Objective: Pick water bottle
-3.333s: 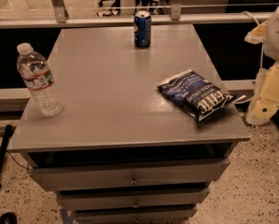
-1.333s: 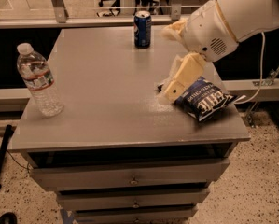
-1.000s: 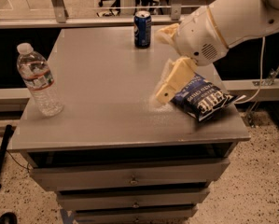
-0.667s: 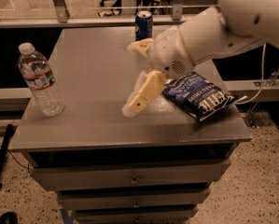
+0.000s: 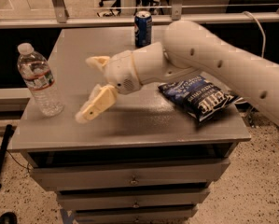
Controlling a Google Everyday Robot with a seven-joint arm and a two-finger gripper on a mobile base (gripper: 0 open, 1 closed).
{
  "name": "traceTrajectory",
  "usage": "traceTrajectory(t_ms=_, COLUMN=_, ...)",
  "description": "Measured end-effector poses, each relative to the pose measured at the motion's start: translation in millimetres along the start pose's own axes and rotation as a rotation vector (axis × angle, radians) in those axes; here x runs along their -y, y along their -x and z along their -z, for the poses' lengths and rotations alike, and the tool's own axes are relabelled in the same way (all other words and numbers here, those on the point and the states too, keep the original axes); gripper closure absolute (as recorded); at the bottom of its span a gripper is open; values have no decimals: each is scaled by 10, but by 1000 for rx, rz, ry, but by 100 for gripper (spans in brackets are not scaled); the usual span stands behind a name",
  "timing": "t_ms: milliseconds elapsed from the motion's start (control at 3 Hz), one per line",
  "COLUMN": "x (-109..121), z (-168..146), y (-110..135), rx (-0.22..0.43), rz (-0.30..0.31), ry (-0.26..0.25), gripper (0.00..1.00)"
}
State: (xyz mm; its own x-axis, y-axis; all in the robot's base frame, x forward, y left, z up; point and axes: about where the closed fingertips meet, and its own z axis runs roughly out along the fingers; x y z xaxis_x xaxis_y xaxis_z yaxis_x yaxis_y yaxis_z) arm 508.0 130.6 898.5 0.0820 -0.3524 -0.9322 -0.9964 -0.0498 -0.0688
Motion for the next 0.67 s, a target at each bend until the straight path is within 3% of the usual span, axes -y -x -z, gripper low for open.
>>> traceTrajectory(t_ms=667, x=24, z=-744, y=312, rx=194, rz=31, ry=57, gripper=0)
